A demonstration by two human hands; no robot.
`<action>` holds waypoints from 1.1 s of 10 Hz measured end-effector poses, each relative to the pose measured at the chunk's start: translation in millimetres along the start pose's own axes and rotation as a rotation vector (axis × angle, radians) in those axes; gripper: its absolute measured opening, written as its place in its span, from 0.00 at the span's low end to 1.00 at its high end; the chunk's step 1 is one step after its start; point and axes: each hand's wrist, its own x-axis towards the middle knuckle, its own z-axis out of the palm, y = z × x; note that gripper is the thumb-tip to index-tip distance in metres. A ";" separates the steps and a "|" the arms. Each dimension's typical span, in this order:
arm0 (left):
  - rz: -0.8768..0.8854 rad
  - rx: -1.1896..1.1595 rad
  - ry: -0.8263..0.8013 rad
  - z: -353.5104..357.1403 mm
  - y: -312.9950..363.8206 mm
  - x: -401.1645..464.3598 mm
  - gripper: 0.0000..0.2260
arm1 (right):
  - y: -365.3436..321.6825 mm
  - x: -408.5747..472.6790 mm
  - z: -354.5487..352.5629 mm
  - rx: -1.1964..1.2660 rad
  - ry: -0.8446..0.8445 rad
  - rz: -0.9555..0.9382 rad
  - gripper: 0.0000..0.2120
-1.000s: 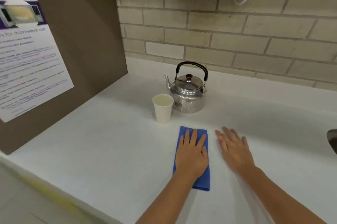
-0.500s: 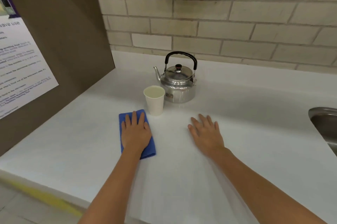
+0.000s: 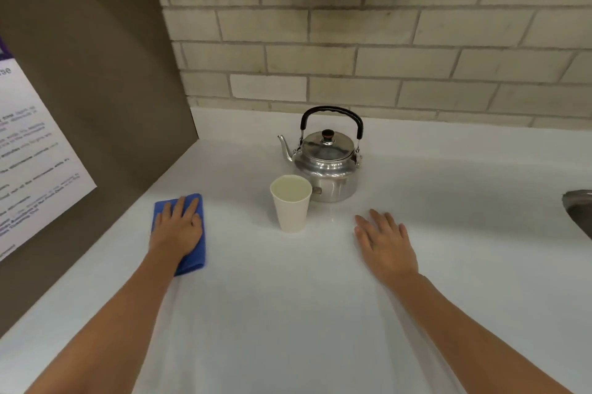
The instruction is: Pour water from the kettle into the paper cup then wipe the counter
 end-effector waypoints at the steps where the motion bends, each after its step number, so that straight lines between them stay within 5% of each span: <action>1: 0.146 0.033 -0.042 7.1 45.9 41.6 0.22 | -1.3 4.2 4.6 0.018 0.027 0.050 0.19; 4: 0.474 0.028 -0.095 24.6 93.3 39.1 0.22 | -11.7 10.8 8.0 -0.006 0.024 0.146 0.19; 9: 0.452 -0.127 -0.106 15.4 109.1 45.3 0.21 | -30.8 24.1 -6.0 -0.063 0.049 0.212 0.19; 11: 0.383 -0.342 0.200 -30.2 117.6 39.2 0.20 | -49.3 48.6 -52.7 -0.062 0.243 0.151 0.21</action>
